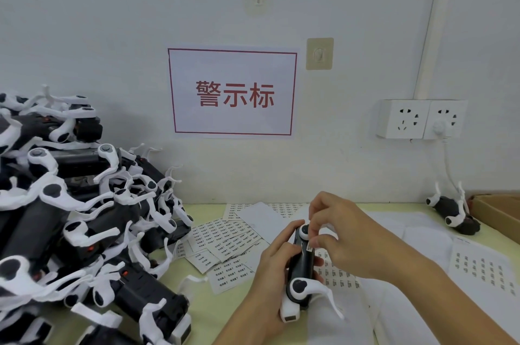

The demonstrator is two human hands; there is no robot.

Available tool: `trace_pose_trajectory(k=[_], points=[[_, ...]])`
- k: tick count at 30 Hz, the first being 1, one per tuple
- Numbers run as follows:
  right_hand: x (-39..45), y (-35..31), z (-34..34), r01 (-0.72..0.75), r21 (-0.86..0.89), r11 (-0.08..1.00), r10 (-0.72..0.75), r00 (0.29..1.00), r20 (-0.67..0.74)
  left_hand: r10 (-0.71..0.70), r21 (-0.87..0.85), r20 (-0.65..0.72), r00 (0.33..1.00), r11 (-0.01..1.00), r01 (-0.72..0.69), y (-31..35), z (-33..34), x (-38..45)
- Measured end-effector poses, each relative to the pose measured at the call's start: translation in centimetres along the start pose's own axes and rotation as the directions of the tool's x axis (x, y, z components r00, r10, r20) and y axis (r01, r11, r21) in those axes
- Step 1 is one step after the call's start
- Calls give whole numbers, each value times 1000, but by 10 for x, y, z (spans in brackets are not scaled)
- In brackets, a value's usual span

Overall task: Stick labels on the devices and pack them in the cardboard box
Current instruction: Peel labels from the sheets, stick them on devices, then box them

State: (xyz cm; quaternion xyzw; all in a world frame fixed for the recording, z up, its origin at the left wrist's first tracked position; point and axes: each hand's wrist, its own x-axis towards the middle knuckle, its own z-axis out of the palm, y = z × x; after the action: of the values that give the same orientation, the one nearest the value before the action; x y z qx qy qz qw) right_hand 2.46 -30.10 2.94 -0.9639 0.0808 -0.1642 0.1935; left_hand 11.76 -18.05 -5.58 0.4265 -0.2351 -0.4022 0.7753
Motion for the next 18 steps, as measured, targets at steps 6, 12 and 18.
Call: trace_pose_trajectory(k=[6,12,18], points=[[0,-2,1,4,-7,1000,-4,1000,-12,15,19,10,1000,1000,-15,3,3,-4],[0,-4,2,3,-32,999,-3,1000,-17,11,0,-4,1000,1000,-11,5,6,-6],[-1,-5,2,9,-48,999,-10,1000,-20,14,2,-7,1000,1000,-14,5,6,-8]])
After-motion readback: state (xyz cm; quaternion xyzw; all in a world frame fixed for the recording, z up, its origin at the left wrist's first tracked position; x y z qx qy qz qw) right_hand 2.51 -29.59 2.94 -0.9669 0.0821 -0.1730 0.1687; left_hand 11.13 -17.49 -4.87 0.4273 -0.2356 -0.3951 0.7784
